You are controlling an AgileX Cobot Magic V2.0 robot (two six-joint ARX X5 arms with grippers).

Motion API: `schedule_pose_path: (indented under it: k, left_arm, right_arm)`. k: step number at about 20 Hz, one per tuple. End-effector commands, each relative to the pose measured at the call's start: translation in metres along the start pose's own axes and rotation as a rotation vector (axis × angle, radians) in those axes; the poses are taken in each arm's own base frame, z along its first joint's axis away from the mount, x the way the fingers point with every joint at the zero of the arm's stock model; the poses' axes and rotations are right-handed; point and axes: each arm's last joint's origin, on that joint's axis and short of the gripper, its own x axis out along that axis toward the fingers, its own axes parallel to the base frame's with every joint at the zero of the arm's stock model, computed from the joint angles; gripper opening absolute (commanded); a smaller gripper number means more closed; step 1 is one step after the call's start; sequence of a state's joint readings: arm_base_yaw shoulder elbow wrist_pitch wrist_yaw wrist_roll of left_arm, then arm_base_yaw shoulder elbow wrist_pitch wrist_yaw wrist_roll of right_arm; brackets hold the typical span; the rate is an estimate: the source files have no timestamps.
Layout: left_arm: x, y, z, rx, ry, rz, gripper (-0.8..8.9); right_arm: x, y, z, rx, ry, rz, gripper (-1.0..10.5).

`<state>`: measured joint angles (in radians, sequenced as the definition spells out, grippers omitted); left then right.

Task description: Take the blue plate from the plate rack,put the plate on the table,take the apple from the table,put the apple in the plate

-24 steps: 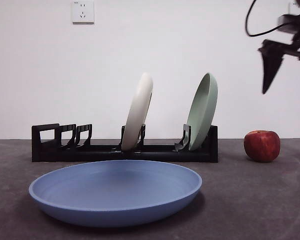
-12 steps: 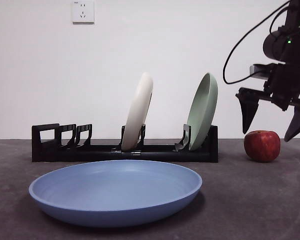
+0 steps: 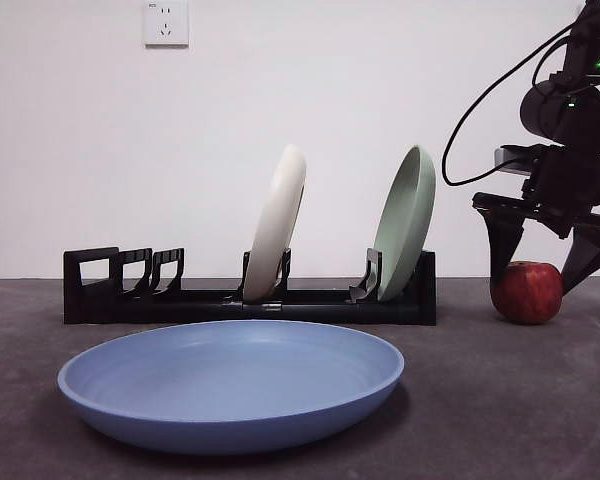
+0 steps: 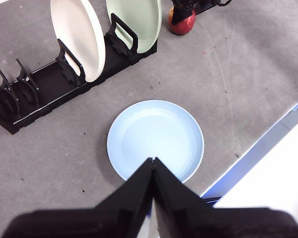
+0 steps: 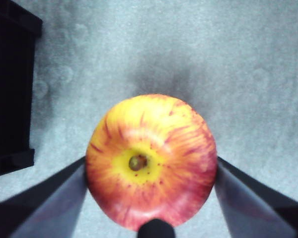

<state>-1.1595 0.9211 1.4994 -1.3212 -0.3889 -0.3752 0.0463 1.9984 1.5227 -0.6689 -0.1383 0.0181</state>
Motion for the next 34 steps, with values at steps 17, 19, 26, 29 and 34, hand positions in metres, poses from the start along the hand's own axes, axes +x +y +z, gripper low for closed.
schedule_pose_path:
  k: [17,19,26,29,34]
  left_arm:
    - [0.0,0.0,0.0,0.05,-0.003,-0.002,-0.05]
    - [0.0,0.0,0.0,0.065,-0.003,-0.002,-0.05]
    - [-0.002,0.002,-0.001,0.068,-0.01,-0.005,-0.05]
    - [-0.005,0.003,-0.002,0.063,-0.018,-0.007,-0.05]
    - [-0.009,0.005,-0.004,0.053,-0.031,-0.012,-0.05]
  right_arm:
    - [-0.153,0.059,-0.048,-0.101,0.046,0.054,0.0]
    - [-0.175,0.082,-0.063,-0.151,0.049,0.112,0.0]
    - [-0.172,0.182,-0.102,-0.365,0.056,0.28,0.0]
    - [-0.142,0.219,-0.128,-0.421,0.046,0.355,0.0]
    - [-0.09,0.249,-0.169,-0.494,0.07,0.378,0.0]
